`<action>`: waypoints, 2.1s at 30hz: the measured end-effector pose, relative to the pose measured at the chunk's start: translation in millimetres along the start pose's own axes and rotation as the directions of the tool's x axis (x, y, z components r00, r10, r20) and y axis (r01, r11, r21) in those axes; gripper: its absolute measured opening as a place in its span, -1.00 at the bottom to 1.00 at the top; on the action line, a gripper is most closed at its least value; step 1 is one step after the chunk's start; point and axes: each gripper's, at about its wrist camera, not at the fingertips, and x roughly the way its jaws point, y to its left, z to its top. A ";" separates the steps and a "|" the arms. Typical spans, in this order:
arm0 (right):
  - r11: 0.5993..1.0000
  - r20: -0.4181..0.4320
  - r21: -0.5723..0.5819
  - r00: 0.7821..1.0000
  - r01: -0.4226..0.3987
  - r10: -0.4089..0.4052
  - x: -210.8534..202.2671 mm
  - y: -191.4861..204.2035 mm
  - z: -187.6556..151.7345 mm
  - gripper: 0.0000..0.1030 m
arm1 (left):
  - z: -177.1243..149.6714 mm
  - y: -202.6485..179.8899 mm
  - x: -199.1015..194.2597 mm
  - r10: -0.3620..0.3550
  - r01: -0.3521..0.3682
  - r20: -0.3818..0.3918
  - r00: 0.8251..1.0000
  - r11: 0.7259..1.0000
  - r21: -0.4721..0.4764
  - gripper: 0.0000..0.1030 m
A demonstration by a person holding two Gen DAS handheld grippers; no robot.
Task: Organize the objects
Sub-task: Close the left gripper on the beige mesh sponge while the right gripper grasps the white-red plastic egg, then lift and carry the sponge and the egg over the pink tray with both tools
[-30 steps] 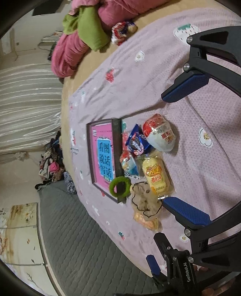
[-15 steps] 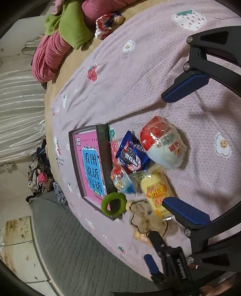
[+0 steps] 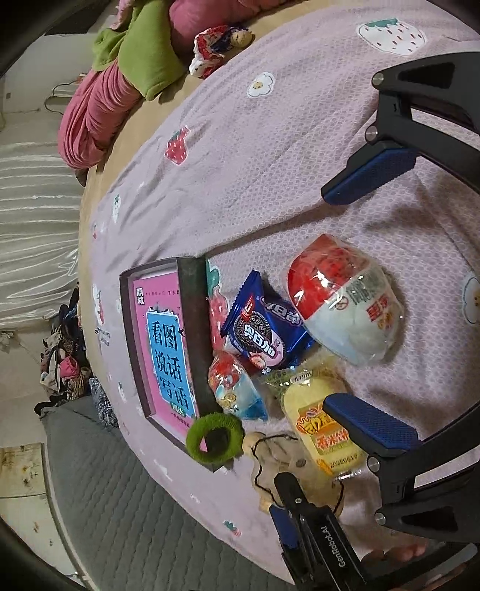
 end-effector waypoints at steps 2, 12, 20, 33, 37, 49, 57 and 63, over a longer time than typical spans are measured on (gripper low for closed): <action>1.000 -0.014 -0.010 1.000 0.007 -0.007 3.9 2.7 -0.3 1.00 | 0.4 -1.9 3.5 -0.009 0.009 -0.005 1.000 1.000 0.007 0.03; 1.000 -0.053 -0.015 0.999 -0.001 0.000 21.3 4.9 -1.8 0.43 | 3.1 -7.8 13.8 -0.018 0.019 -0.014 1.000 0.999 0.044 -0.67; 0.999 -0.034 -0.049 0.999 -0.006 0.004 15.6 3.9 -2.8 0.16 | 2.1 -9.5 19.0 -0.046 0.048 -0.035 0.998 0.998 0.046 -0.83; 0.997 0.049 -0.056 0.997 -0.058 0.061 -10.2 5.1 4.0 0.16 | 3.5 -2.8 4.6 -0.107 0.107 -0.016 0.994 0.994 -0.006 -0.87; 0.995 0.058 -0.066 0.995 -0.077 0.081 -14.5 7.3 2.8 0.16 | 1.6 0.5 -4.3 -0.116 0.116 0.001 0.993 0.993 -0.024 -0.87; 0.989 0.100 -0.101 0.988 -0.106 0.116 -34.3 17.6 4.8 0.16 | -2.2 0.8 -33.9 -0.075 0.076 0.036 0.997 0.997 -0.019 -0.87; 0.988 0.131 -0.112 0.984 -0.107 0.122 -55.1 23.3 9.1 0.15 | -3.0 -3.5 -59.1 -0.068 0.069 0.068 0.995 0.998 -0.008 -0.86; 0.988 0.137 -0.114 0.983 -0.105 0.121 -66.1 25.8 13.2 0.14 | 2.0 -3.5 -76.4 -0.077 0.079 0.087 0.993 0.997 -0.011 -0.86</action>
